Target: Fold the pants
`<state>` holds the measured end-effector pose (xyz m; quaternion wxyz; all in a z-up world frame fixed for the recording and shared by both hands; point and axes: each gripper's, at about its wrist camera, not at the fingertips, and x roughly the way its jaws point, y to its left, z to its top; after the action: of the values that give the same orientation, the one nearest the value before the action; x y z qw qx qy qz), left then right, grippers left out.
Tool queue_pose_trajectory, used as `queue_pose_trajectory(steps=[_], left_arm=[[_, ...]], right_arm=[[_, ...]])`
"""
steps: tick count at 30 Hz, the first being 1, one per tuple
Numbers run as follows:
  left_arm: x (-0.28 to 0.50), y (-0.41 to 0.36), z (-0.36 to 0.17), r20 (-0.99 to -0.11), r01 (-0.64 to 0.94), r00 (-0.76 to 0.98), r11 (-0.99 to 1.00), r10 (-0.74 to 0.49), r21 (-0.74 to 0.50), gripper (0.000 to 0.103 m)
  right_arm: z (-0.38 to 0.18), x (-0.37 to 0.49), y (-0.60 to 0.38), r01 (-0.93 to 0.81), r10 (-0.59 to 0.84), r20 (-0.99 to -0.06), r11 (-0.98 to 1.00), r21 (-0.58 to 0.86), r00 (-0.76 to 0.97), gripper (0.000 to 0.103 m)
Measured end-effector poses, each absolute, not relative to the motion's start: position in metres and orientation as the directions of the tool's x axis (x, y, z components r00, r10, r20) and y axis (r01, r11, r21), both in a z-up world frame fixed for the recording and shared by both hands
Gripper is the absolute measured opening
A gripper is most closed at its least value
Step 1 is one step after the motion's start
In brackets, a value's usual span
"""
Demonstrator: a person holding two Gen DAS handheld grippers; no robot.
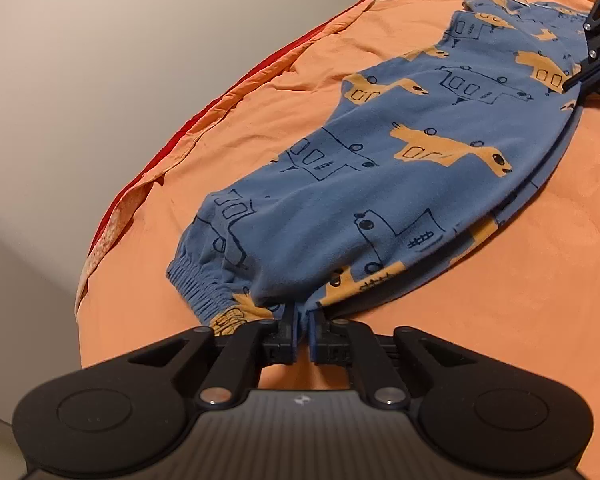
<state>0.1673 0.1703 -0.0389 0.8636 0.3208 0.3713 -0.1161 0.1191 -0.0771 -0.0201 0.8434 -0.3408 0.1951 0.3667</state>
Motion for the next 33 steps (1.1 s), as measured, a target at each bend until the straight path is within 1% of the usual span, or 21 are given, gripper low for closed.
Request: queue_pose_trajectory(steps=[1, 2, 3, 4, 5, 6, 8, 9, 10, 11, 16, 21, 23, 25, 26, 27, 28, 29, 30, 31, 33], left_arm=[[0.167, 0.170, -0.036, -0.722, 0.433, 0.691, 0.780, 0.034, 0.451, 0.018], [0.166, 0.171, -0.031, -0.728, 0.425, 0.685, 0.801, 0.021, 0.423, 0.025], [0.164, 0.171, -0.026, -0.732, 0.415, 0.681, 0.824, 0.001, 0.386, 0.053], [0.162, 0.169, -0.021, -0.728, 0.397, 0.685, 0.849, -0.021, 0.349, 0.080], [0.160, 0.166, -0.015, -0.716, 0.374, 0.697, 0.873, -0.042, 0.314, 0.087], [0.158, 0.161, -0.010, -0.704, 0.361, 0.708, 0.889, -0.064, 0.282, 0.092], [0.158, 0.145, -0.002, -0.698, 0.365, 0.707, 0.904, -0.112, 0.224, 0.095], [0.159, 0.134, 0.000, -0.694, 0.375, 0.707, 0.904, -0.136, 0.205, 0.100], [0.160, 0.120, 0.002, -0.686, 0.390, 0.711, 0.900, -0.157, 0.197, 0.103], [0.160, 0.105, 0.003, -0.677, 0.409, 0.714, 0.890, -0.177, 0.199, 0.103], [0.163, 0.017, 0.001, -0.644, 0.527, 0.718, 0.810, -0.264, 0.257, 0.103], [0.166, -0.055, -0.006, -0.641, 0.626, 0.689, 0.723, -0.338, 0.292, 0.103], [0.166, -0.076, -0.011, -0.644, 0.654, 0.681, 0.685, -0.348, 0.321, 0.100], [0.166, -0.090, -0.016, -0.658, 0.682, 0.664, 0.647, -0.355, 0.339, 0.087], [0.167, -0.095, -0.018, -0.668, 0.694, 0.652, 0.637, -0.359, 0.336, 0.083], [0.169, -0.100, -0.020, -0.678, 0.702, 0.641, 0.631, -0.360, 0.329, 0.074], [0.170, -0.103, -0.023, -0.688, 0.708, 0.631, 0.628, -0.358, 0.322, 0.065], [0.172, -0.106, -0.025, -0.696, 0.712, 0.622, 0.629, -0.358, 0.313, 0.059], [0.175, -0.108, -0.027, -0.704, 0.712, 0.614, 0.635, -0.357, 0.299, 0.050], [0.178, -0.109, -0.028, -0.715, 0.711, 0.604, 0.644, -0.352, 0.283, 0.045], [0.183, -0.109, -0.031, -0.739, 0.718, 0.576, 0.649, -0.349, 0.253, 0.045]], right_arm=[[-0.018, 0.119, -0.079, -0.753, 0.489, -0.578, 0.507, -0.420, 0.653, 0.006], [-0.017, 0.119, -0.082, -0.752, 0.493, -0.577, 0.518, -0.407, 0.651, 0.014], [-0.015, 0.117, -0.085, -0.748, 0.494, -0.571, 0.532, -0.398, 0.655, 0.020], [-0.013, 0.116, -0.089, -0.737, 0.491, -0.562, 0.551, -0.391, 0.665, 0.037], [-0.010, 0.114, -0.094, -0.726, 0.488, -0.553, 0.573, -0.381, 0.675, 0.051], [-0.008, 0.114, -0.100, -0.714, 0.484, -0.547, 0.598, -0.364, 0.684, 0.058], [-0.003, 0.111, -0.115, -0.681, 0.462, -0.539, 0.654, -0.329, 0.704, 0.079], [-0.001, 0.110, -0.123, -0.660, 0.446, -0.538, 0.685, -0.308, 0.715, 0.084], [0.000, 0.108, -0.133, -0.636, 0.426, -0.540, 0.715, -0.290, 0.726, 0.096], [0.002, 0.107, -0.142, -0.609, 0.405, -0.540, 0.744, -0.274, 0.738, 0.102], [0.011, 0.099, -0.196, -0.463, 0.312, -0.545, 0.871, -0.165, 0.779, 0.102], [0.014, 0.103, -0.256, -0.325, 0.284, -0.557, 0.945, 0.028, 0.780, 0.102], [0.016, 0.112, -0.277, -0.285, 0.303, -0.562, 0.951, 0.121, 0.770, 0.102], [0.017, 0.127, -0.296, -0.260, 0.333, -0.566, 0.943, 0.208, 0.754, 0.102], [0.017, 0.137, -0.304, -0.252, 0.343, -0.571, 0.939, 0.235, 0.746, 0.101], [0.016, 0.149, -0.310, -0.236, 0.341, -0.583, 0.939, 0.251, 0.738, 0.099], [0.015, 0.160, -0.316, -0.206, 0.323, -0.598, 0.944, 0.258, 0.733, 0.091], [0.014, 0.171, -0.321, -0.169, 0.300, -0.610, 0.950, 0.263, 0.734, 0.079], [0.013, 0.183, -0.326, -0.133, 0.278, -0.618, 0.954, 0.270, 0.735, 0.073], [0.011, 0.195, -0.330, -0.099, 0.260, -0.628, 0.955, 0.279, 0.733, 0.066], [0.005, 0.216, -0.337, -0.049, 0.246, -0.642, 0.950, 0.309, 0.726, 0.066]])
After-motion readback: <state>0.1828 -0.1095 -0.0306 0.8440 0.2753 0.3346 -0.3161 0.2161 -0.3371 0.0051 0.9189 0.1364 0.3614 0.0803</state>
